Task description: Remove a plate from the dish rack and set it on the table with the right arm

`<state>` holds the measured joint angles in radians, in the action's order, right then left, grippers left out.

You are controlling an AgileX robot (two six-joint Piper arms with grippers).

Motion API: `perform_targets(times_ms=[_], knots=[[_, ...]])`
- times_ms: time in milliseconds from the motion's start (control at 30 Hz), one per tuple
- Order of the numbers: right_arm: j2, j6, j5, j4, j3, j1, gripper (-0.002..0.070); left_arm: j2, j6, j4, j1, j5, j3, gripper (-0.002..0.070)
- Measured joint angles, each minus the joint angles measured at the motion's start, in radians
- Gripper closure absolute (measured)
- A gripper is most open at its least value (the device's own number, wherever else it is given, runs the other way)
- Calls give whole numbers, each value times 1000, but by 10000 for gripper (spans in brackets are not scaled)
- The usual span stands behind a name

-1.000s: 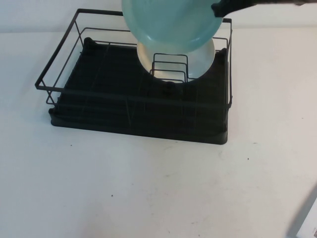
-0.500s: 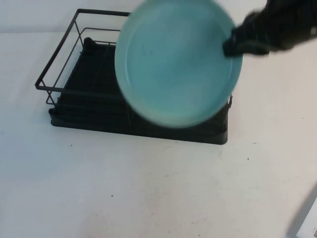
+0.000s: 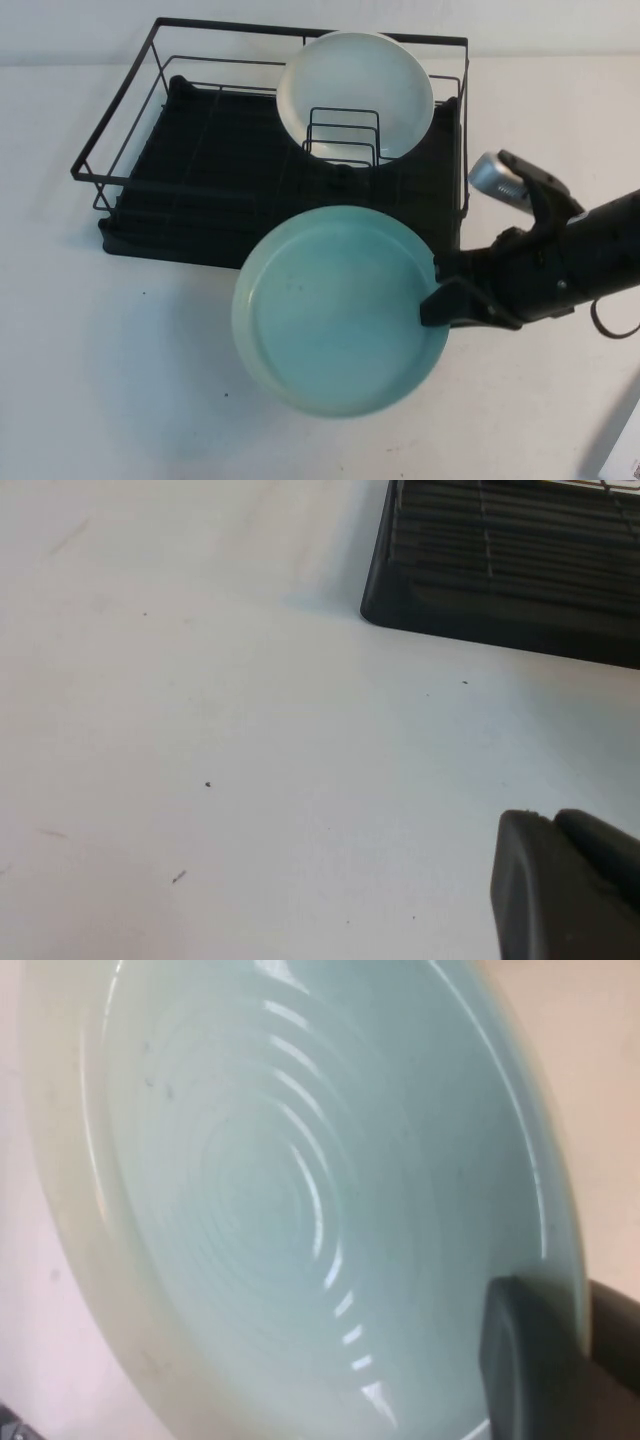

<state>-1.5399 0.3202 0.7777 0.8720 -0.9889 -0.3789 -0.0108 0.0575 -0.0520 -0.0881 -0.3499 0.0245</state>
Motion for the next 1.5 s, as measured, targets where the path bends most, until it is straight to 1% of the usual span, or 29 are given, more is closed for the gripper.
perform_targets(times_ms=[433,600,700,767,800,933,967,1033,1100,1167,1200,1300,1367,1433,1500], knots=[[-244,22,-69,33,6,0,652,0,0,0,0,0,0,680],[-268,27,-95,50,6,0,652,0,0,0,0,0,0,680],[-268,28,-102,52,2,0,637,0,0,0,0,0,0,680],[-268,30,-111,52,2,0,603,0,0,0,0,0,0,680],[-268,30,-116,52,2,0,573,0,0,0,0,0,0,680],[-270,30,-111,46,-5,0,421,0,0,0,0,0,0,680],[-270,30,-103,41,-15,0,396,0,0,0,0,0,0,680],[-270,30,-77,20,-39,0,356,0,0,0,0,0,0,680],[-270,30,-54,-1,-60,0,344,0,0,0,0,0,0,680],[-256,30,-32,-27,-74,0,360,0,0,0,0,0,0,680],[-242,30,-19,-39,-79,0,384,0,0,0,0,0,0,680],[-169,30,24,-99,-84,0,495,0,0,0,0,0,0,680],[-102,5,55,-159,-84,0,589,0,0,0,0,0,0,680],[-34,-19,72,-218,-84,0,645,0,0,0,0,0,0,680],[45,-40,81,-268,-75,0,673,0,0,0,0,0,0,680]])
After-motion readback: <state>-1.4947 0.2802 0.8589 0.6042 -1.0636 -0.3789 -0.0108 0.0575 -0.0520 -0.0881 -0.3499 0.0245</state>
